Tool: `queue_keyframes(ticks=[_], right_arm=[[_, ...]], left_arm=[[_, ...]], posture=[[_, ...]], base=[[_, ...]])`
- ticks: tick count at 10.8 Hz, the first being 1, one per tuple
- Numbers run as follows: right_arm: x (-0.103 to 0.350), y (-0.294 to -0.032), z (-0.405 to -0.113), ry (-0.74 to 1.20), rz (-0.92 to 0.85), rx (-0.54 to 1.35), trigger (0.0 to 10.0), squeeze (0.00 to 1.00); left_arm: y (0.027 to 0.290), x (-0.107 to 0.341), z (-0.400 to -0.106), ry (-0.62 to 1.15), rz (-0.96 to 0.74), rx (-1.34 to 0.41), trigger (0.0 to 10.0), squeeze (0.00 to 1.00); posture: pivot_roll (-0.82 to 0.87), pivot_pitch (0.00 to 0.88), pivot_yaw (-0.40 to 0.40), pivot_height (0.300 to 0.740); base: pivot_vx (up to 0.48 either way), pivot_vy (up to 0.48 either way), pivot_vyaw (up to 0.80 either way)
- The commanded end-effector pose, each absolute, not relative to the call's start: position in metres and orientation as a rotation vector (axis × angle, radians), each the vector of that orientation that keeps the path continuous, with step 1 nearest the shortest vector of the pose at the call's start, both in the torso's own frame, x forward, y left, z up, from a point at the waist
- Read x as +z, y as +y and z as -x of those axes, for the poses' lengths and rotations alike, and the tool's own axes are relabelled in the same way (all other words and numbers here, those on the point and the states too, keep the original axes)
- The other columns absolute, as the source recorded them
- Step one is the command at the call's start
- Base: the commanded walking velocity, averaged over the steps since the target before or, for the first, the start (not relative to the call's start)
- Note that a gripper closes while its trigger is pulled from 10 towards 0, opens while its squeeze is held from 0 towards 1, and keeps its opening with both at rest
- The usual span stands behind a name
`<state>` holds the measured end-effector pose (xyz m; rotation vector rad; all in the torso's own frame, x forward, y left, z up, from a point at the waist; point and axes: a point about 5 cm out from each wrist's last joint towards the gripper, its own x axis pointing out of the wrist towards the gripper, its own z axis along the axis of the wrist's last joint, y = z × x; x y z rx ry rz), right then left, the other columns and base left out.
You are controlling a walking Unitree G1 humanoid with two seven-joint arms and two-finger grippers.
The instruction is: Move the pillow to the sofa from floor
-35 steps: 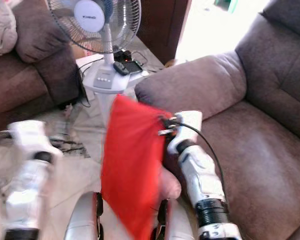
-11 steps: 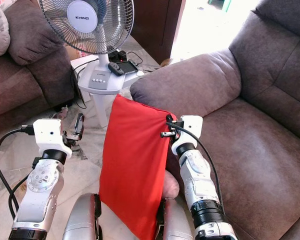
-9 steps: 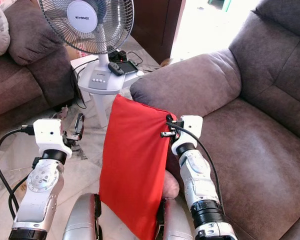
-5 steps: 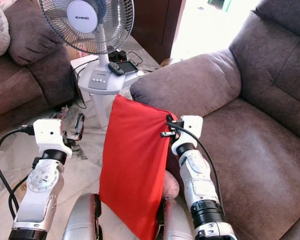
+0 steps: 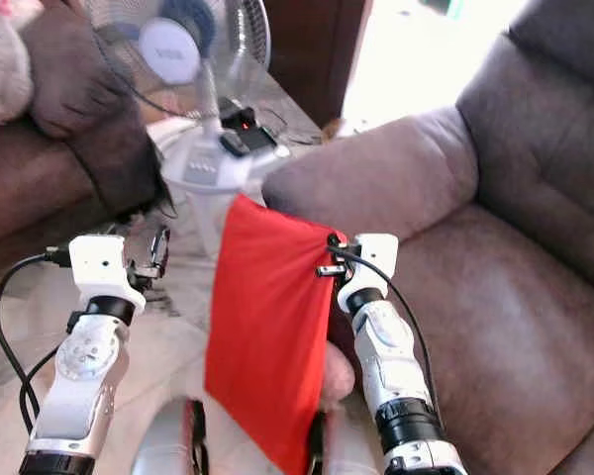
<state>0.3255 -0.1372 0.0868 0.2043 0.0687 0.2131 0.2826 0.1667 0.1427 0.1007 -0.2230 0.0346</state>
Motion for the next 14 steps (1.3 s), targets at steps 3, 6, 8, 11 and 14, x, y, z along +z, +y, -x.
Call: queue_keyframes(ticks=[3,6,8,11,14], right_arm=[[0.1201,-0.1474,-0.3352,-0.099,-0.198,0.183,10.0,0.00],[0.1197,-0.1463,-0.3357,-0.098,-0.201,0.189,10.0,0.00],[0.1196,-0.1454,-0.3359,-0.098,-0.204,0.192,10.0,0.00],[0.1198,-0.1442,-0.3365,-0.101,-0.207,0.194,10.0,0.00],[0.1238,-0.1429,-0.3387,-0.121,-0.196,0.195,10.0,0.00]], left_arm=[[0.1628,0.1417,-0.2820,-0.218,-0.109,0.018,10.0,0.00],[0.1629,0.1422,-0.2824,-0.220,-0.110,0.017,10.0,0.00],[0.1637,0.1432,-0.2828,-0.224,-0.111,0.018,10.0,0.00],[0.1635,0.1453,-0.2842,-0.230,-0.111,0.015,10.0,0.00],[0.1635,0.1471,-0.2871,-0.237,-0.114,0.011,10.0,0.00]], posture=[[0.14,0.082,-0.095,0.740],[0.15,0.080,-0.096,0.740],[0.15,0.078,-0.094,0.740],[0.15,0.071,-0.089,0.740],[0.15,0.058,-0.083,0.740]], base=[[0.000,0.000,0.00],[0.000,0.000,0.00],[0.000,0.000,0.00],[0.000,0.000,0.00],[0.000,0.000,0.00]])
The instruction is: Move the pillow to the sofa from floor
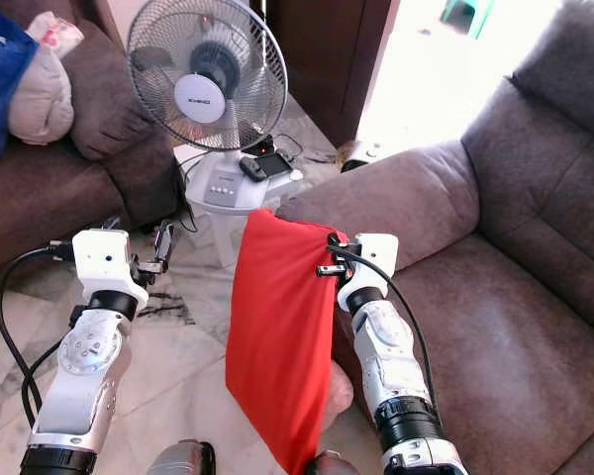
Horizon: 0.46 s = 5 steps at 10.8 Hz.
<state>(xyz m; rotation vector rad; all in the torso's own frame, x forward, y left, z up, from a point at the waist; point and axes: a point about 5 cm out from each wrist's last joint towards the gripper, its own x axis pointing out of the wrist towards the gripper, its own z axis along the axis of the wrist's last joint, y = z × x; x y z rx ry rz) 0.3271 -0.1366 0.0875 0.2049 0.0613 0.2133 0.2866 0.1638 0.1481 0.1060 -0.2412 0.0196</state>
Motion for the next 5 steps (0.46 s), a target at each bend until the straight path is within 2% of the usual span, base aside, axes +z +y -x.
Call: queue_keyframes(ticks=[1,5], right_arm=[[0.126,-0.141,-0.340,-0.124,-0.206,0.208,10.0,0.00],[0.151,-0.122,-0.344,-0.206,-0.249,0.338,10.0,0.00]], left_arm=[[0.163,0.149,-0.289,-0.244,-0.113,0.012,10.0,0.00],[0.161,0.152,-0.292,-0.252,-0.095,0.016,10.0,0.00]], posture=[[0.15,0.051,-0.081,0.740],[0.16,0.047,-0.081,0.740]], base=[[0.000,0.000,0.00],[0.000,0.000,0.00]])
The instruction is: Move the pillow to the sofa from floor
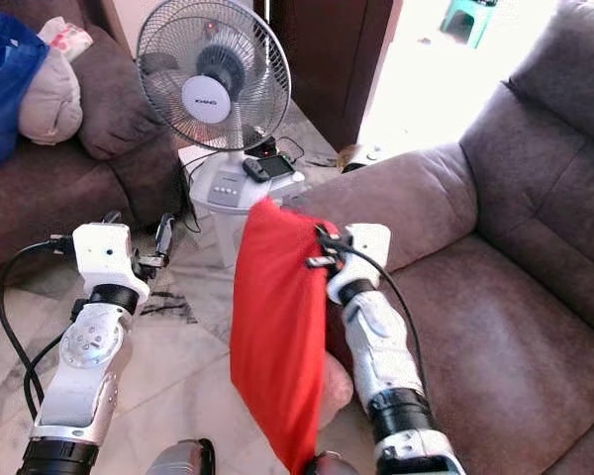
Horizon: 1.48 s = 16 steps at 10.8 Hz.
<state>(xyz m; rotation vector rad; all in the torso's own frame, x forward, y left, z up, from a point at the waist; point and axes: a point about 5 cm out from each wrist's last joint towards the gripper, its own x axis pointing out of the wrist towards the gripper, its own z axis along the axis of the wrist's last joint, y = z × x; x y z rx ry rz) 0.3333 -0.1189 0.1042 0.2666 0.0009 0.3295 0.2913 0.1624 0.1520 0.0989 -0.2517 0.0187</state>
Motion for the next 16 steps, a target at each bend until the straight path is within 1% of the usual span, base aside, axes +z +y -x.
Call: queue_keyframes(ticks=[1,2,4,6,8,9,10,12,13,15,16], right_arm=[[0.158,-0.118,-0.344,-0.223,-0.266,0.374,10.0,0.00],[0.164,-0.114,-0.343,-0.237,-0.301,0.417,10.0,0.00],[0.181,-0.095,-0.334,-0.267,-0.374,0.630,10.0,0.00],[0.201,-0.082,-0.325,-0.318,-0.410,0.728,10.0,0.00],[0.219,-0.058,-0.306,-0.340,-0.436,0.934,10.0,0.00],[0.221,-0.052,-0.301,-0.338,-0.449,0.993,10.0,0.00],[0.225,-0.040,-0.291,-0.334,-0.486,1.079,10.0,0.00],[0.228,-0.028,-0.276,-0.325,-0.494,1.198,10.0,0.00],[0.227,-0.027,-0.268,-0.302,-0.456,1.281,10.0,0.00],[0.226,-0.032,-0.261,-0.283,-0.414,1.349,10.0,0.00],[0.228,-0.032,-0.253,-0.278,-0.410,1.412,10.0,0.00]], left_arm=[[0.162,0.152,-0.293,-0.252,-0.095,0.018,10.0,0.00],[0.162,0.152,-0.293,-0.253,-0.096,0.020,10.0,0.00],[0.161,0.152,-0.293,-0.254,-0.095,0.018,10.0,0.00],[0.163,0.152,-0.293,-0.254,-0.097,0.020,10.0,0.00],[0.168,0.154,-0.295,-0.258,-0.108,0.034,10.0,0.00],[0.169,0.154,-0.295,-0.260,-0.110,0.038,10.0,0.00],[0.170,0.154,-0.295,-0.260,-0.112,0.044,10.0,0.00],[0.169,0.154,-0.295,-0.261,-0.112,0.047,10.0,0.00],[0.170,0.154,-0.295,-0.261,-0.113,0.050,10.0,0.00],[0.172,0.154,-0.295,-0.261,-0.115,0.056,10.0,0.00],[0.172,0.153,-0.296,-0.261,-0.113,0.058,10.0,0.00]], posture=[[0.16,0.048,-0.081,0.740],[0.16,0.048,-0.082,0.740],[0.16,0.053,-0.085,0.740],[0.16,0.052,-0.085,0.740],[0.16,0.049,-0.089,0.740],[0.16,0.048,-0.090,0.740],[0.16,0.048,-0.093,0.740],[0.16,0.049,-0.096,0.740],[0.16,0.050,-0.096,0.740],[0.15,0.050,-0.098,0.740],[0.15,0.048,-0.098,0.740]], base=[[0.000,0.000,0.00],[0.000,0.000,0.00],[0.000,0.000,0.00],[0.000,0.000,0.00],[0.000,0.000,0.00],[0.000,0.000,0.00],[0.000,0.000,0.00],[0.000,0.000,0.00],[0.000,0.000,0.00],[0.000,0.000,0.00],[0.000,0.000,0.00]])
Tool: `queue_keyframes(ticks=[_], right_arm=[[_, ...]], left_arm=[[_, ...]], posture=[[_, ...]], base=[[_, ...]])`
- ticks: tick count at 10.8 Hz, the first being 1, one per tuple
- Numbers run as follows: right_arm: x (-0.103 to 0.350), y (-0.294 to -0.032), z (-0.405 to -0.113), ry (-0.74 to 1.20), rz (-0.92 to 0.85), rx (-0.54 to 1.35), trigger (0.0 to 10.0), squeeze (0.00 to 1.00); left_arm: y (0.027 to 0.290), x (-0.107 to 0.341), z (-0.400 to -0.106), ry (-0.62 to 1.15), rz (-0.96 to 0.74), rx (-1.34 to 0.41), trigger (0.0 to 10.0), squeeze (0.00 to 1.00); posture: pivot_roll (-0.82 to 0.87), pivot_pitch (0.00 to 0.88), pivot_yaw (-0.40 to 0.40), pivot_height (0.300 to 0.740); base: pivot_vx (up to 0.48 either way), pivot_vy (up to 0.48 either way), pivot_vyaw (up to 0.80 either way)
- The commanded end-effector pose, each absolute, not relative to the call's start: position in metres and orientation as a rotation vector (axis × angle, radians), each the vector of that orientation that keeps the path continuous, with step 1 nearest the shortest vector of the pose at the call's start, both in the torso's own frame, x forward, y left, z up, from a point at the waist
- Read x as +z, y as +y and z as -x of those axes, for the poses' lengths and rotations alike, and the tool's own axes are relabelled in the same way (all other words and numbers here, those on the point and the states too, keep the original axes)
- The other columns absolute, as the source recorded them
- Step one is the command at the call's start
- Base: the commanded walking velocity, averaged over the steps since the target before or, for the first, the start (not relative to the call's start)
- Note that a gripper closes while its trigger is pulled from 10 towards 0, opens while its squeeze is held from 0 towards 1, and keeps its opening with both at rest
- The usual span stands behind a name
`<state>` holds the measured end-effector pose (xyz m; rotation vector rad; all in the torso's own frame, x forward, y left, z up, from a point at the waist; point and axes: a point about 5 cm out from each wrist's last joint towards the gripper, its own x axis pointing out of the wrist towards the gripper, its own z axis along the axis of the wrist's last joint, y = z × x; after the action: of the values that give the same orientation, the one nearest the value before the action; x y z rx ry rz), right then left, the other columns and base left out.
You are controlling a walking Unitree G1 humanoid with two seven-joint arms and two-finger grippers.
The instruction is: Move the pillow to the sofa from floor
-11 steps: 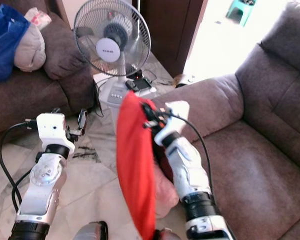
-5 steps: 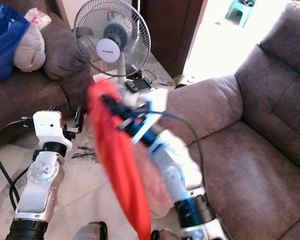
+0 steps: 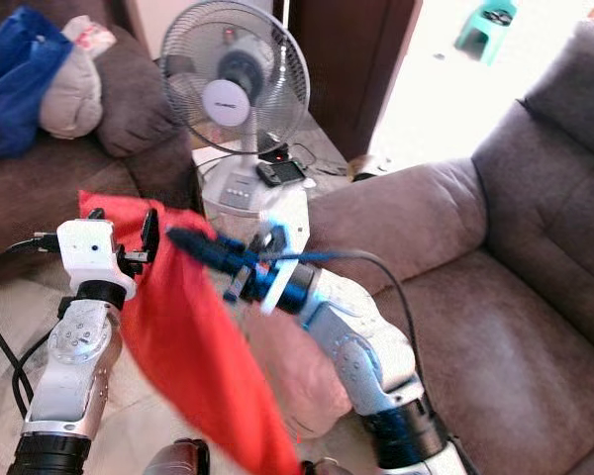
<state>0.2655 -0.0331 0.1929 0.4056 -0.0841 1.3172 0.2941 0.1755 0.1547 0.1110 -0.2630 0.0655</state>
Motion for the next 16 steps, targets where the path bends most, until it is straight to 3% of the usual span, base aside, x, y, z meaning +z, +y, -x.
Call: queue_keyframes(ticks=[1,6,7,9,11,12,14,16], right_arm=[[0.230,-0.028,-0.249,-0.276,-0.421,1.438,10.0,0.00],[0.245,-0.003,-0.241,-0.319,-0.415,1.473,10.0,0.00],[0.237,-0.019,-0.267,-0.298,-0.369,1.276,10.0,0.00],[0.231,-0.040,-0.274,-0.275,-0.320,1.229,10.0,0.00],[0.212,-0.058,-0.304,-0.185,-0.193,0.955,10.0,0.00],[0.196,-0.072,-0.330,-0.089,-0.142,0.702,10.0,0.00],[0.197,-0.077,-0.346,-0.089,-0.094,0.533,10.0,0.00],[0.204,-0.072,-0.353,-0.133,-0.105,0.521,10.0,0.00]], left_arm=[[0.171,0.153,-0.295,-0.261,-0.112,0.057,10.0,0.00],[0.179,0.156,-0.295,-0.267,-0.123,0.079,10.0,0.00],[0.176,0.152,-0.295,-0.251,-0.086,0.079,10.0,0.00],[0.185,0.150,-0.295,-0.230,0.035,0.127,10.0,0.00],[0.193,0.153,-0.297,-0.225,0.080,0.147,10.0,0.00],[0.194,0.152,-0.297,-0.223,0.076,0.150,10.0,0.00],[0.193,0.152,-0.297,-0.225,0.079,0.157,10.0,0.00],[0.195,0.155,-0.296,-0.233,0.079,0.163,10.0,0.00]], posture=[[0.16,0.047,-0.099,0.740],[0.17,0.041,-0.102,0.740],[0.17,0.041,-0.102,0.740],[0.16,0.043,-0.103,0.740],[0.16,0.046,-0.101,0.740],[0.16,0.049,-0.100,0.740],[0.16,0.050,-0.102,0.740],[0.17,0.051,-0.105,0.740]], base=[[0.000,0.000,0.00],[0.000,0.000,0.00],[0.000,0.000,0.00],[0.000,0.000,0.00],[0.000,0.000,0.00],[0.000,0.000,0.00],[0.000,0.000,0.00],[0.000,0.000,0.00]])
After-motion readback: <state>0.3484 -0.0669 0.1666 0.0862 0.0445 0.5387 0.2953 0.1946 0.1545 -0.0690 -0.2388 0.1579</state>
